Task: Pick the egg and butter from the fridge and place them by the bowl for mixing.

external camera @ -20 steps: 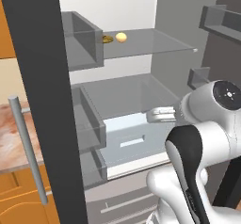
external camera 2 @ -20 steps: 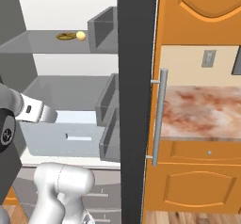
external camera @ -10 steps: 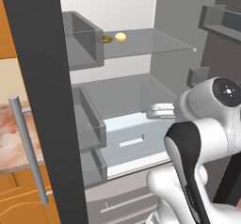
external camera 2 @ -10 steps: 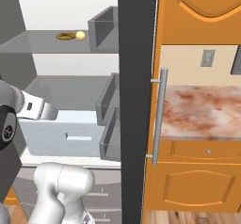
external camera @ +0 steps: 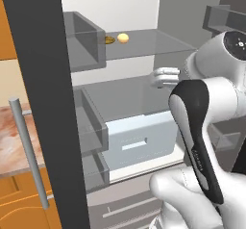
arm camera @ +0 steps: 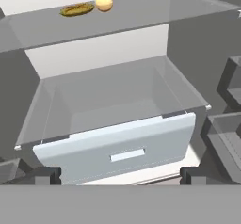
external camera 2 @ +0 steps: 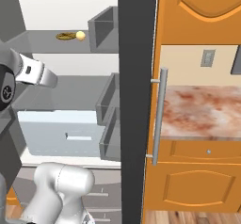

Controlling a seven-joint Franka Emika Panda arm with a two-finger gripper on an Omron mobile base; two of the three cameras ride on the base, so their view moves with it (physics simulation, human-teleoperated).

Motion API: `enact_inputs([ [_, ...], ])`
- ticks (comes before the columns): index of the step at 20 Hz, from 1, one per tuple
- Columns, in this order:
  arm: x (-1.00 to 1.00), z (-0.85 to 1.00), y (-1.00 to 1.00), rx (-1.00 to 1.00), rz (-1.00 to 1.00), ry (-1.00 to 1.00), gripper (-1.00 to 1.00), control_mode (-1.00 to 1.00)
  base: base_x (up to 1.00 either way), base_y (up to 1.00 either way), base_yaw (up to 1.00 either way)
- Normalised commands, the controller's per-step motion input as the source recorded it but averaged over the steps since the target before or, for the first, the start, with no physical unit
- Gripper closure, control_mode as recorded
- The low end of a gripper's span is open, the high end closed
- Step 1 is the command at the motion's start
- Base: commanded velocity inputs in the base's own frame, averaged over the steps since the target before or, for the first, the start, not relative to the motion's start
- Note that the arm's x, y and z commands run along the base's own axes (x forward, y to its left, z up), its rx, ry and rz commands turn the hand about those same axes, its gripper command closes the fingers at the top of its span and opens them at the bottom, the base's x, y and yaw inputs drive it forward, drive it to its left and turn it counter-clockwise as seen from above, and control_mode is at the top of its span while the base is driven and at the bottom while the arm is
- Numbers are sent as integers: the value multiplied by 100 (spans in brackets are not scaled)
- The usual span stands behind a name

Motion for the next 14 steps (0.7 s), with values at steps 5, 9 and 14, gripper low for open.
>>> enact_inputs([
  [5, 11, 64, 0, -1, 6, 2, -100, -100, 0, 0, 0],
  [9, 11, 8, 0, -15, 6, -16, -100, -100, 0, 0, 0],
  [14, 57, 3, -6, -11, 0, -11, -100, -100, 0, 0, 0],
])
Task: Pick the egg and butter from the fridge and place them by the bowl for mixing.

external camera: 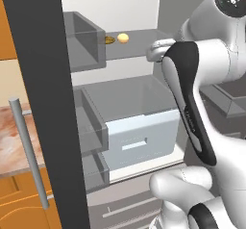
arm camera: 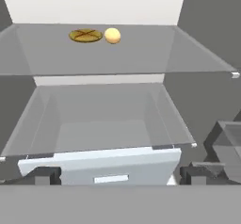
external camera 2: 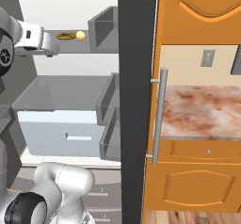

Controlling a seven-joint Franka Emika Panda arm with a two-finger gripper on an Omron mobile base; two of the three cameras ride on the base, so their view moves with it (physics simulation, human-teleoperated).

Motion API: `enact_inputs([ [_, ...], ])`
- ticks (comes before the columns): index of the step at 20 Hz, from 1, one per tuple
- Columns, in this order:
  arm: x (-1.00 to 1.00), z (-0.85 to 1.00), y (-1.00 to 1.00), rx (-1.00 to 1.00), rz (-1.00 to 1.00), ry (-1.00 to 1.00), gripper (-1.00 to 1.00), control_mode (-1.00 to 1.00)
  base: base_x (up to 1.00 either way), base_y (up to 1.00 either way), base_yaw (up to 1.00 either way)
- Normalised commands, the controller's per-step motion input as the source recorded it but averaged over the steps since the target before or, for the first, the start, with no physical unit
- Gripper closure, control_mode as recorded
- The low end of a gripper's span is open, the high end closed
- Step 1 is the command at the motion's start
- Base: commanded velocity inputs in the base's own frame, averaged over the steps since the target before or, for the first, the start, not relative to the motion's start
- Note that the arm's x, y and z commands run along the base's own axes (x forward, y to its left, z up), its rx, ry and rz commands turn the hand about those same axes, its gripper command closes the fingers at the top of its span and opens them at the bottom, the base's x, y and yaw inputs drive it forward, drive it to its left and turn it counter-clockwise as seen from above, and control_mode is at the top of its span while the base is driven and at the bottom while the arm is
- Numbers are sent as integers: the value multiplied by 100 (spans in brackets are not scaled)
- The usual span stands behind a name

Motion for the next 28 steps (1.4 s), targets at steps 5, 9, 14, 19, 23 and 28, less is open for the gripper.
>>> enact_inputs([
  [5, 69, 3, -24, -8, 0, -7, -100, -100, 0, 0, 0],
  [9, 81, 0, -21, -5, 0, 0, -100, -100, 0, 0, 0],
  [14, 83, 0, -3, -6, 0, -3, -100, -100, 0, 0, 0],
  [19, 77, -2, 4, -1, 1, -1, -100, -100, 0, 0, 0],
  [23, 23, 0, 4, 11, 6, 0, -100, -100, 0, 0, 0],
  [28, 0, 0, 7, 2, 0, -1, -100, -100, 0, 0, 0],
])
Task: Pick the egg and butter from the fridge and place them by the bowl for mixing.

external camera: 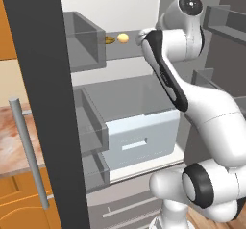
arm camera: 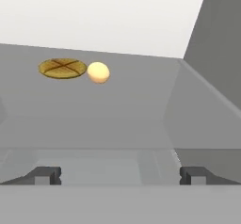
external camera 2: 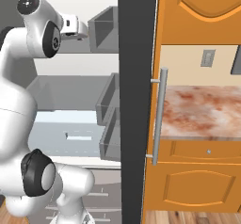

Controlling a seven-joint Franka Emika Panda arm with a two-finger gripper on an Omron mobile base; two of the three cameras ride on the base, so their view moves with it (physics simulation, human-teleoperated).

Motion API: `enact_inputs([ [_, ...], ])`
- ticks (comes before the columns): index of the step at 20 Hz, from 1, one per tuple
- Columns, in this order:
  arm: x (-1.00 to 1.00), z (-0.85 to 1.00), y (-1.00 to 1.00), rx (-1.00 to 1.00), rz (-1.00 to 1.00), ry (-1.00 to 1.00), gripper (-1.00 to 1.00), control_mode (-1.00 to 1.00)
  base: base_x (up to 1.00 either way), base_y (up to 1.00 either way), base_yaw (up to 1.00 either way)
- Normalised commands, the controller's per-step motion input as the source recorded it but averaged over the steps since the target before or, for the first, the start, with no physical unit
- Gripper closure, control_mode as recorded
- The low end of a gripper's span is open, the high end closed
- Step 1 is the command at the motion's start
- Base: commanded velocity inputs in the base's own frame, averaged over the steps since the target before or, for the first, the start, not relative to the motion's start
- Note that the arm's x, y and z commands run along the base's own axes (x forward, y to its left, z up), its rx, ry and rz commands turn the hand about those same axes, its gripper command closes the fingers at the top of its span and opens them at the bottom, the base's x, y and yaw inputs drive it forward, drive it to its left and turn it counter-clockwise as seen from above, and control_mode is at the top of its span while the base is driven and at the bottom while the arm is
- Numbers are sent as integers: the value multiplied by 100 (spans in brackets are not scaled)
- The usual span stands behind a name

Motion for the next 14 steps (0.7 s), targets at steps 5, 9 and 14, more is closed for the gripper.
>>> enact_inputs([
  [5, 21, -22, 41, 8, 0, -9, -100, -100, 0, 0, 0],
  [9, 25, -4, 11, 2, -1, -3, -100, -100, 0, 0, 0],
  [14, 61, 0, 0, 1, -1, 0, -100, -100, 0, 0, 0],
])
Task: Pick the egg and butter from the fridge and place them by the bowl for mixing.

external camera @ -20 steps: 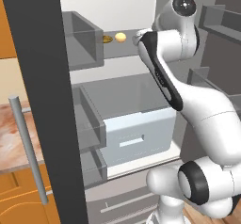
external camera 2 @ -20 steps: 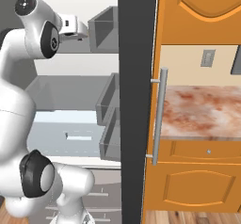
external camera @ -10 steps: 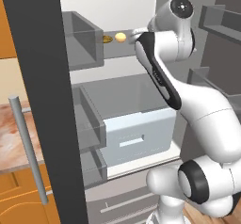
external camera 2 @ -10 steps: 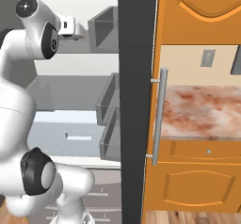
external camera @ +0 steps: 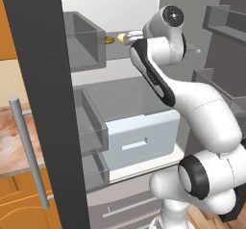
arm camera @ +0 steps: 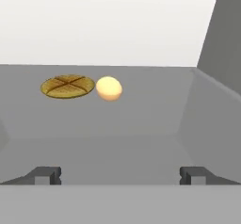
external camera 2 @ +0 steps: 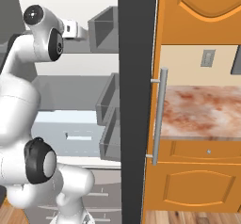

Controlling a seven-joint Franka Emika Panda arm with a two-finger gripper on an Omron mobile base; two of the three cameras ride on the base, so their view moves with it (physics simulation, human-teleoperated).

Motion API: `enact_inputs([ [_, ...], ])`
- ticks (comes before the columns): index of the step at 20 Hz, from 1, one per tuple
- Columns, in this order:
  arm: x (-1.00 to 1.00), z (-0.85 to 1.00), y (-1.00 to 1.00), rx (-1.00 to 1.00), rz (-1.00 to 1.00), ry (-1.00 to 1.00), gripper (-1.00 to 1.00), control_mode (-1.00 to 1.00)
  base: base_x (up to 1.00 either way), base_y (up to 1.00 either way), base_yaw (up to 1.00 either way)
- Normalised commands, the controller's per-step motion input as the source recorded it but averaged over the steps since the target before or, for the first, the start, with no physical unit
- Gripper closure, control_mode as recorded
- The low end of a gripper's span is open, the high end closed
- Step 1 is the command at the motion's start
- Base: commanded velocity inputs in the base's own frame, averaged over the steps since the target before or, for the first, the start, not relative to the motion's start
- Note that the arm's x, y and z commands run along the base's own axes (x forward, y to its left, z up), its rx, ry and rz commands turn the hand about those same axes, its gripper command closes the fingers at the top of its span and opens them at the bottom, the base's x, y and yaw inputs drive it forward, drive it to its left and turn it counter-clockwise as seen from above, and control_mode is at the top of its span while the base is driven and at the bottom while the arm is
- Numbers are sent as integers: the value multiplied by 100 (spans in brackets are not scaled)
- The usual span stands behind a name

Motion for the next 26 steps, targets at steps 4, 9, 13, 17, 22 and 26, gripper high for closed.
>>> enact_inputs([
  [4, 78, 0, 2, 10, 0, 1, -100, -100, 0, 0, 0],
  [9, 73, 0, 10, 12, 0, 5, -100, -100, 0, 0, 0],
  [13, 78, 0, 30, 8, 0, 13, -100, -100, 0, 0, 0],
  [17, 39, 0, 37, 0, 0, 13, -100, -100, 0, 0, 0],
  [22, 13, -11, 0, -4, 0, 1, -100, -100, 0, 0, 0],
  [26, 23, -32, 1, -2, 0, 0, -100, -100, 0, 0, 0],
])
